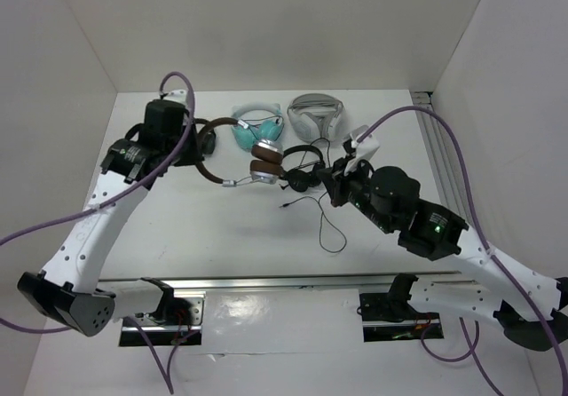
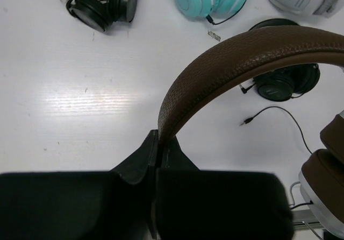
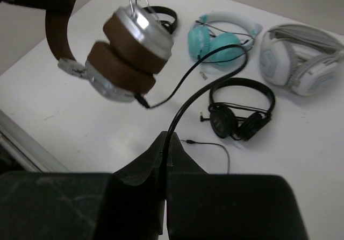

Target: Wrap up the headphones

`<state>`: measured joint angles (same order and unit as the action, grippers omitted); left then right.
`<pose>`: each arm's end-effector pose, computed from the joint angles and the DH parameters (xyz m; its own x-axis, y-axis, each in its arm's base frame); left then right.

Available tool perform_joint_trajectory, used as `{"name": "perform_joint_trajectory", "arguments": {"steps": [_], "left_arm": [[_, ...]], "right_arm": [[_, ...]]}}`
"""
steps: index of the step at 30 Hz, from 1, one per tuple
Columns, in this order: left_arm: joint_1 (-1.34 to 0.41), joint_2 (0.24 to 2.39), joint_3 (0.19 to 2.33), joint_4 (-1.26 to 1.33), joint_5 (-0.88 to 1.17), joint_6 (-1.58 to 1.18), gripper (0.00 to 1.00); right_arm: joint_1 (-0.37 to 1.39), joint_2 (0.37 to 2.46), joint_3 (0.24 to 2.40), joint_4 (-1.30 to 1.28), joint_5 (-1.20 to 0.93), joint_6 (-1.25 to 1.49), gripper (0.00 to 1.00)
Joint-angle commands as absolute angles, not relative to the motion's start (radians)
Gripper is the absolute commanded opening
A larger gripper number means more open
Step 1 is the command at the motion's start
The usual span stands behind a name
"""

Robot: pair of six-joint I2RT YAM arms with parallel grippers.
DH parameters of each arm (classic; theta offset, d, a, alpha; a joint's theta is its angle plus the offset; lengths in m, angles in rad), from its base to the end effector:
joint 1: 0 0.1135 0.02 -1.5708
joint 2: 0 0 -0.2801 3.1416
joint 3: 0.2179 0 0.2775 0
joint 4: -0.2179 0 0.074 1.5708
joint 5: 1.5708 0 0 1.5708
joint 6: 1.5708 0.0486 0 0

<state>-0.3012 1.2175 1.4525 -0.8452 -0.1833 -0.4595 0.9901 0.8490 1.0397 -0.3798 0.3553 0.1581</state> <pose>0.2628 -0.0724 0.4279 -0.5566 -0.2837 -0.7809 -0.1091 0.9567 -0.2698 0.1277 0.1638 0.4115 -0.1957 -0.0292 -0.9802 -0.5727 0.8148 0.0901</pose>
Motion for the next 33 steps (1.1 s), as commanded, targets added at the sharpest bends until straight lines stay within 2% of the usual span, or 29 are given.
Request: {"name": "perform_joint_trajectory", "arguments": {"steps": [1,4,9,14,17,20,25,28,33], "left_arm": [[-0.388,1.255,1.447,-0.742,-0.300,-0.410,0.00],[-0.455,1.276,1.411,-0.742,-0.369,-0.385,0.00],[-0.567,1.305,1.379,-0.762,-0.469,-0.339,0.00],[-0.716,1.328,1.332,-0.762,-0.500,-0.305,0.00],[-0.784,1.350,1.331,-0.772,-0.491,-0.295,0.00],[-0.827,1.350,1.322,-0.762,-0.399,-0.252,0.00],[-0.879,1.263,1.278,-0.721,-0.132,-0.170,0.00],[-0.923,1.220,1.259,-0.698,-0.016,-0.143,0.00],[-0.988,1.207,1.250,-0.698,0.021,-0.120,0.00]], "right_arm": [[1.017,0.873,1.150,-0.544,0.488,0.104,0.00],[1.066,0.885,1.192,-0.615,0.593,0.083,0.00],[1.130,0.920,1.267,-0.724,0.626,0.028,0.00],[1.219,1.006,1.350,-0.888,0.664,-0.015,0.00],[1.276,1.028,1.350,-0.925,0.783,0.000,0.00],[1.276,1.037,1.328,-0.870,0.879,-0.009,0.00],[1.276,0.988,1.304,-0.760,0.858,-0.048,0.00],[1.285,0.963,1.279,-0.721,0.778,-0.058,0.00],[1.285,0.942,1.221,-0.670,0.592,-0.089,0.00]]}}
